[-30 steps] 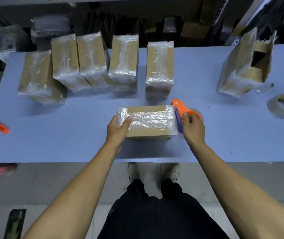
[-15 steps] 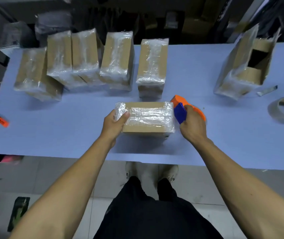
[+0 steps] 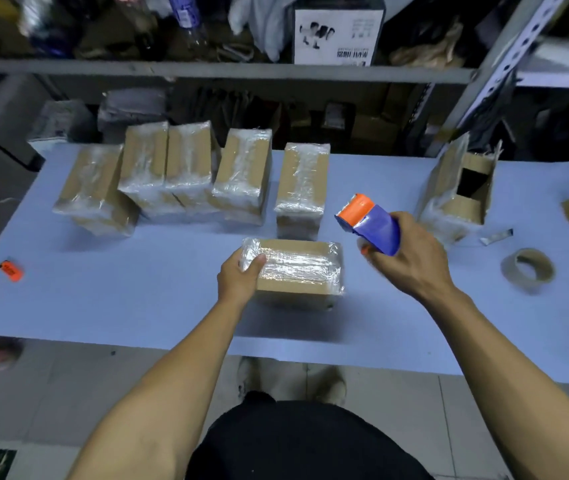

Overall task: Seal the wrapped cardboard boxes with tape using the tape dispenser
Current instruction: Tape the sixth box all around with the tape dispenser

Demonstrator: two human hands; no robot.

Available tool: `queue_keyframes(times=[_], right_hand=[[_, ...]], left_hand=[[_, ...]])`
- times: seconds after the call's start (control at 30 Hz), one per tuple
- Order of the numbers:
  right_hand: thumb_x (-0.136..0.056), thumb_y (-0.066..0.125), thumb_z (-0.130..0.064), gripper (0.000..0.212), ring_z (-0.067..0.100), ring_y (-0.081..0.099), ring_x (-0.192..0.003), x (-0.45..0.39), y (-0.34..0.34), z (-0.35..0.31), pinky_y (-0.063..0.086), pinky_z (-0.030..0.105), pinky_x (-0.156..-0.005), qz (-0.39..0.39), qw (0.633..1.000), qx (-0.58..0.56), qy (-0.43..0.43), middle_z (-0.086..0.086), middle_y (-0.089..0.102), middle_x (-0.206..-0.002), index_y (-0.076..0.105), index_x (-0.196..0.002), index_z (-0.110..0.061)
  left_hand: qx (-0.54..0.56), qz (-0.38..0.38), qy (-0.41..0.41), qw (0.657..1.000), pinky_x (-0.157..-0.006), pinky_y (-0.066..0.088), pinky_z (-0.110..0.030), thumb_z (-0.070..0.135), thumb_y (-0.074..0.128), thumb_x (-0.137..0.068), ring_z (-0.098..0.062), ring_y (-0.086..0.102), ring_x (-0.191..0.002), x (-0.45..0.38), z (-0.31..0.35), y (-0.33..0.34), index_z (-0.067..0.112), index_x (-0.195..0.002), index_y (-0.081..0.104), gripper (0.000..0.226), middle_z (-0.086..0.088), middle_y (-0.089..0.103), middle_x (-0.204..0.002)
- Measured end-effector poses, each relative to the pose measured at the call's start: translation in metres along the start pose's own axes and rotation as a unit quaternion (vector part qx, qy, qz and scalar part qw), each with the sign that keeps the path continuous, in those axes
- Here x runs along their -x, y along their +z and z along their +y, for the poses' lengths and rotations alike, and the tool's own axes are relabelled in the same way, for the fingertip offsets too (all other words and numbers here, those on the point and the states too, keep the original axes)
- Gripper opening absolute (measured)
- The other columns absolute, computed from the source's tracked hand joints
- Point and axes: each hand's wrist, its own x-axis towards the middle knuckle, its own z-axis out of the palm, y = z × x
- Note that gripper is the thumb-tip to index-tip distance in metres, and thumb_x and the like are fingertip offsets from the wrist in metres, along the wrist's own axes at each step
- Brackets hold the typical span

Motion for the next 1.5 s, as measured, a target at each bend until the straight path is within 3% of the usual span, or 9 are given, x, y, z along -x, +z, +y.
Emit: queue_keyframes(times=[0.33, 0.4, 0.47, 0.53, 0.7, 0.97, 1.1, 1.3, 1.5], right_hand=[[-0.078, 0.066, -0.054, 0.044, 0.018, 0.06, -0.084, -0.001, 0.02, -0.085, 0.046, 0.029, -0.068, -0.157, 0.959, 0.044, -0.234, -0.011, 0.065, -0.101, 0.053, -0.115, -0.034], [-0.078, 0.066, -0.054, 0.041, 0.017, 0.059, -0.083, -0.001, 0.023, -0.083, 0.045, 0.028, -0.067, -0.158, 0.959, 0.036, -0.234, -0.013, 0.064, -0.098, 0.053, -0.112, -0.035], [-0.077, 0.068, -0.054, 0.043, 0.014, 0.058, -0.083, -0.004, 0.02, -0.078, 0.046, 0.029, -0.068, -0.156, 0.961, 0.009, -0.229, -0.016, 0.063, -0.099, 0.052, -0.114, -0.038], [-0.077, 0.07, -0.053, 0.047, 0.012, 0.056, -0.084, -0.006, 0.017, -0.074, 0.048, 0.031, -0.072, -0.157, 0.961, -0.011, -0.228, -0.016, 0.062, -0.101, 0.051, -0.117, -0.038], [-0.076, 0.076, -0.051, 0.054, 0.014, 0.057, -0.085, -0.008, 0.018, -0.074, 0.052, 0.034, -0.075, -0.163, 0.959, -0.045, -0.228, -0.012, 0.062, -0.105, 0.05, -0.121, -0.036], [-0.076, 0.075, -0.052, 0.052, 0.01, 0.056, -0.082, -0.014, 0.019, -0.074, 0.05, 0.028, -0.07, -0.154, 0.96, -0.05, -0.226, -0.015, 0.06, -0.101, 0.047, -0.118, -0.042], [-0.076, 0.075, -0.049, 0.053, 0.011, 0.057, -0.084, -0.014, 0.024, -0.075, 0.052, 0.03, -0.072, -0.164, 0.958, -0.042, -0.23, -0.015, 0.062, -0.105, 0.049, -0.121, -0.039], [-0.073, 0.071, -0.051, 0.052, 0.015, 0.06, -0.085, -0.021, 0.03, -0.081, 0.054, 0.036, -0.074, -0.185, 0.954, -0.018, -0.235, -0.015, 0.064, -0.104, 0.05, -0.118, -0.038], [-0.077, 0.072, -0.049, 0.044, 0.014, 0.058, -0.08, -0.027, 0.031, -0.09, 0.052, 0.031, -0.07, -0.209, 0.943, 0.022, -0.26, -0.014, 0.062, -0.096, 0.05, -0.113, -0.037]], left_hand=[[-0.091, -0.054, -0.019, 0.994, -0.103, 0.05, -0.047, 0.044, 0.058, -0.094, -0.036, 0.059, -0.122, -0.012, 0.02, -0.004, 0.016, -0.132, 0.06, 0.047, -0.012, 0.063, -0.134], [-0.025, 0.004, -0.025, 0.999, -0.109, 0.045, -0.039, 0.045, 0.054, -0.099, -0.032, 0.052, -0.132, -0.013, 0.026, -0.017, 0.014, -0.142, 0.052, 0.053, -0.008, 0.053, -0.147], [0.0, 0.096, 0.025, 0.995, -0.093, 0.048, -0.029, 0.04, 0.051, -0.102, -0.027, 0.059, -0.118, -0.009, 0.035, -0.032, 0.016, -0.123, 0.065, 0.035, -0.004, 0.066, -0.128], [0.049, 0.037, 0.024, 0.998, -0.079, 0.051, -0.03, 0.039, 0.053, -0.102, -0.022, 0.063, -0.094, -0.004, 0.046, -0.038, 0.015, -0.095, 0.068, 0.03, -0.001, 0.07, -0.1], [0.158, -0.22, -0.084, 0.959, -0.079, 0.055, -0.035, 0.037, 0.056, -0.102, -0.019, 0.07, -0.082, 0.011, 0.07, -0.035, 0.011, -0.104, 0.072, 0.031, -0.004, 0.074, -0.093], [0.265, -0.196, -0.083, 0.941, -0.071, 0.056, -0.033, 0.039, 0.047, -0.105, -0.019, 0.073, -0.079, 0.011, 0.074, -0.027, 0.007, -0.102, 0.07, 0.04, -0.006, 0.076, -0.084], [0.189, -0.179, -0.011, 0.966, -0.062, 0.053, -0.022, 0.033, 0.063, -0.097, -0.014, 0.069, -0.071, 0.01, 0.067, -0.026, 0.007, -0.096, 0.074, 0.029, -0.002, 0.074, -0.077], [0.239, -0.16, -0.098, 0.953, -0.057, 0.054, -0.023, 0.023, 0.062, -0.099, -0.011, 0.069, -0.062, 0.002, 0.06, -0.026, 0.003, -0.1, 0.072, 0.023, -0.002, 0.073, -0.071], [-0.112, 0.001, 0.087, 0.99, -0.052, 0.043, -0.02, 0.03, 0.061, -0.099, -0.01, 0.054, -0.056, -0.009, 0.047, -0.03, 0.02, -0.063, 0.066, 0.038, 0.008, 0.06, -0.056]])
